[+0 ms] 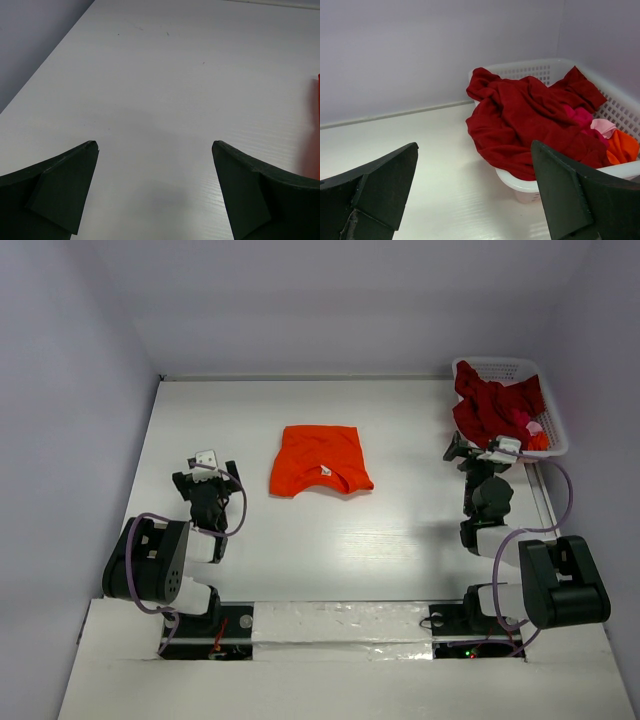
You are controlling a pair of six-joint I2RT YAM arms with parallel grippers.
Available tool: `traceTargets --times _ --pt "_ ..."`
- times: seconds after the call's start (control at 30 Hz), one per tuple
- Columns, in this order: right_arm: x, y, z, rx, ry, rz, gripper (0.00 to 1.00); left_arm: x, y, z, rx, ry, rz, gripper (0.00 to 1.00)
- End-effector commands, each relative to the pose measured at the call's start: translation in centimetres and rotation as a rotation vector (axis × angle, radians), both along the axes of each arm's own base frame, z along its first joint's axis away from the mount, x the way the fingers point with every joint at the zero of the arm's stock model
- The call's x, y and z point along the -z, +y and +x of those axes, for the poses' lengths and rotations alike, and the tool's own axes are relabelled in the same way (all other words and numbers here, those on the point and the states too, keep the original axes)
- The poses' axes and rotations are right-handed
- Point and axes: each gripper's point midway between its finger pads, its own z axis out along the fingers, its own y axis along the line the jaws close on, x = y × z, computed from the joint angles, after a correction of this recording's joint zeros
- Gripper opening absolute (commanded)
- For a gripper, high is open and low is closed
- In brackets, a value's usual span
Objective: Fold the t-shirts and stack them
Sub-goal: Fold the tshirt
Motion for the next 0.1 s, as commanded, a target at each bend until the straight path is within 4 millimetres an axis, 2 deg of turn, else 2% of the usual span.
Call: traceTargets --times 0.0,0.07 --pt "-2.58 -0.6 0.08 0.025 -0.084 0.019 1.0 -7.66 0.17 1.32 -0.015 -0.309 -0.045 0.99" --pt "-2.71 -0.6 0.05 0.025 -0.089 0.02 1.0 -7.71 0.17 1.31 -0.015 -0.31 -0.045 0.99"
